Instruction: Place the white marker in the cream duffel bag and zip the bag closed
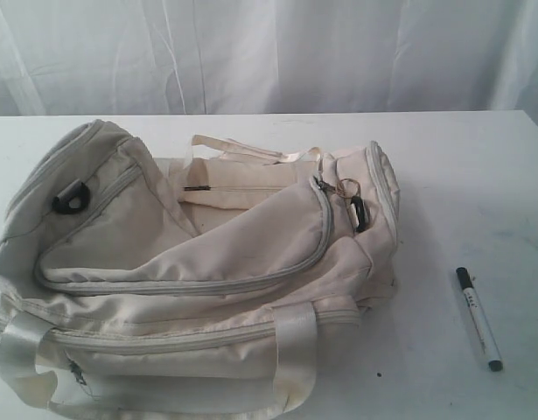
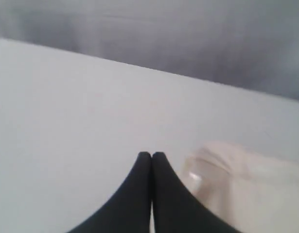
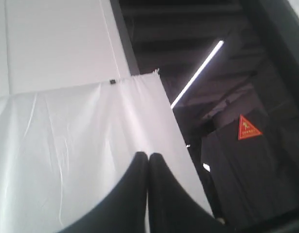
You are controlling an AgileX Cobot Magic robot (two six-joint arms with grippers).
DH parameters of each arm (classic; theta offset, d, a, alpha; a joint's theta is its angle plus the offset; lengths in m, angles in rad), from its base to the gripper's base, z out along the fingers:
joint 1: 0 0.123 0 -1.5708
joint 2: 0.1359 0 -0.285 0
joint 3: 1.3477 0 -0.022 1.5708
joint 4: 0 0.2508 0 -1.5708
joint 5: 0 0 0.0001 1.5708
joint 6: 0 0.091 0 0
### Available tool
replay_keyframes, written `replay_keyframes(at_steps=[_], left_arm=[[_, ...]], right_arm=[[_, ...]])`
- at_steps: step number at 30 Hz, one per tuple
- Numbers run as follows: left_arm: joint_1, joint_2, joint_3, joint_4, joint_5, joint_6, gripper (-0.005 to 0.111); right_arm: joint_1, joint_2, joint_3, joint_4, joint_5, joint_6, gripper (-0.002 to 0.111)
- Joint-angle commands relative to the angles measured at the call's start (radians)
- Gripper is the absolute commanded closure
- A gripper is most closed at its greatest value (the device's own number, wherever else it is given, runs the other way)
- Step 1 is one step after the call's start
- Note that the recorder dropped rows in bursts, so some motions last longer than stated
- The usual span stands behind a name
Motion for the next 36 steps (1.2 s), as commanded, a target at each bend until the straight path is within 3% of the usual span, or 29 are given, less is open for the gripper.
replay_keyframes(at_steps=[1,3,4,5,7,9,11,13,15,18,22,26,30,36], left_arm=[[0.001,0.024,-0.006,-0.435,0.506,-0.106,0.107],[0.003,0.065,-0.018,-0.577,0.709,-0.075,0.107],[0.005,0.087,-0.023,-0.581,0.744,-0.015,0.107],[0.005,0.116,-0.028,-0.572,0.737,0.151,0.107],[-0.004,0.173,-0.029,-0.657,0.634,0.723,0.107],[-0.042,0.207,-0.022,-0.974,0.634,1.379,0.107],[-0.071,0.214,-0.022,-1.264,0.711,1.827,0.107],[-0.082,0.214,-0.024,-1.538,0.759,2.038,0.107],[-0.082,0.214,-0.028,-1.717,0.836,2.070,0.107],[-0.082,0.214,-0.020,-1.821,0.943,2.070,0.107],[-0.082,0.214,-0.016,-1.830,1.060,2.063,0.107],[-0.082,0.214,-0.016,-1.763,1.118,2.097,0.107],[-0.082,0.214,-0.016,-1.631,1.171,2.095,0.107],[-0.082,0.214,-0.016,-1.446,1.170,2.042,0.107]], right_arm=[[-0.005,0.092,-0.008,0.003,0.012,0.083,0.108],[-0.005,0.128,-0.008,0.003,0.012,0.083,0.108],[-0.005,0.147,-0.008,0.003,0.014,0.083,0.108],[-0.005,0.164,-0.008,0.003,0.014,0.083,0.108],[-0.005,0.195,-0.008,0.003,0.029,0.079,0.108],[-0.005,0.229,-0.008,0.003,0.064,0.079,0.108],[-0.005,0.259,-0.008,0.003,0.127,0.079,0.108],[-0.005,0.277,-0.008,0.003,0.167,0.079,0.108],[-0.005,0.287,-0.009,0.003,0.205,0.074,0.108],[-0.005,0.293,-0.018,-0.020,0.378,0.047,0.108],[-0.005,0.319,-0.108,-0.082,0.926,-0.046,0.108],[-0.005,0.355,-0.224,-0.082,1.306,-0.174,0.108],[-0.005,0.423,-0.370,-0.091,1.578,-0.194,0.108],[-0.005,0.660,-0.538,-0.061,1.708,-0.250,0.108]])
